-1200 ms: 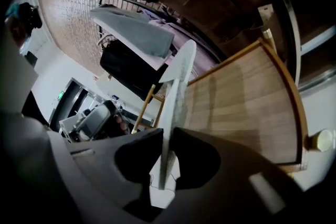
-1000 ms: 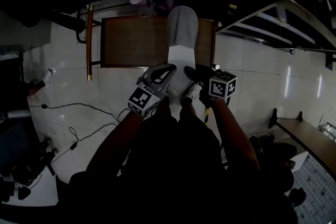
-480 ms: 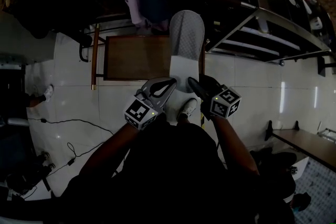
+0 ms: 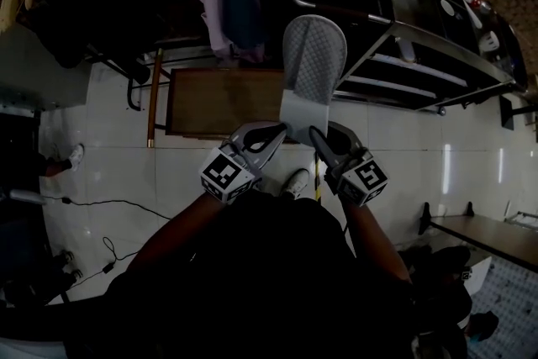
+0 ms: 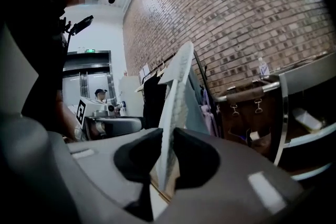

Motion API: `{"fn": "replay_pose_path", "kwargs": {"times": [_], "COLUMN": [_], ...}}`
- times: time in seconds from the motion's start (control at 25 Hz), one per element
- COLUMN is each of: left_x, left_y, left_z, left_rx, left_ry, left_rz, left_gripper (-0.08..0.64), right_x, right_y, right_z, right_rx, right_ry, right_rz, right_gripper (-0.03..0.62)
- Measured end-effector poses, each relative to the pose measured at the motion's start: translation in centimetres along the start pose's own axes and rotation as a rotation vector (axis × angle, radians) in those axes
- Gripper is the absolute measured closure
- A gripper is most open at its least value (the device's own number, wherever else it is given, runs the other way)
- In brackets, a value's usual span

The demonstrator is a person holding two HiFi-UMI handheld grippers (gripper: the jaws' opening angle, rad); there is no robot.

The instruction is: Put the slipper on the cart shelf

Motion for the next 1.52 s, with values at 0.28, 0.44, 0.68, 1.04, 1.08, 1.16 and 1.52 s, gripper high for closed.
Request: {"fn": "replay_pose_path", "kwargs": {"times": [0.28, 0.44, 0.68, 1.04, 1.08, 1.16, 1.52], "left_x": [0.0, 0.2, 0.5, 1.4, 1.4, 1.4, 1.3], "left_y": [-0.1, -0.2, -0.6, -0.7, -0.7, -0.5, -0.1], "left_z": [1.3, 2.2, 2.8, 2.9, 3.0, 2.8, 2.3], "left_rx": [-0.019, -0.031, -0.013, -0.037, -0.038, -0.038, -0.036], "left_ry": [-0.019, -0.022, -0.056, -0.049, -0.053, -0.062, -0.050], "left_rz": [0.005, 0.009, 0.003, 0.021, 0.020, 0.019, 0.015], "left_gripper": [0.554, 0.555, 0.560, 0.560, 0.560, 0.560, 0.560], "right_x": [1.4, 2.3, 2.3, 1.2, 1.3, 1.4, 1.6], "right_y": [0.6, 0.9, 1.2, 1.2, 1.2, 1.0, 0.8], "right_z": [2.2, 3.4, 4.3, 4.4, 4.3, 4.2, 3.6], "right_rx": [-0.071, -0.104, -0.146, -0.140, -0.140, -0.138, -0.124], "right_ry": [0.072, 0.151, 0.224, 0.197, 0.194, 0.189, 0.173], "right_rz": [0.000, 0.002, -0.016, -0.033, -0.035, -0.036, -0.036], "right_gripper": [0.529, 0.529, 0.529, 0.529, 0.529, 0.529, 0.529]}}
Point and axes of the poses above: the fingertips, and each gripper's own axes: y backward along the fingers, x to its left, z out of its top, the point moved 3 cm from there along y, backward along the fingers, and after that the axes turned 14 degrees about -y, right-handed, at the moved point
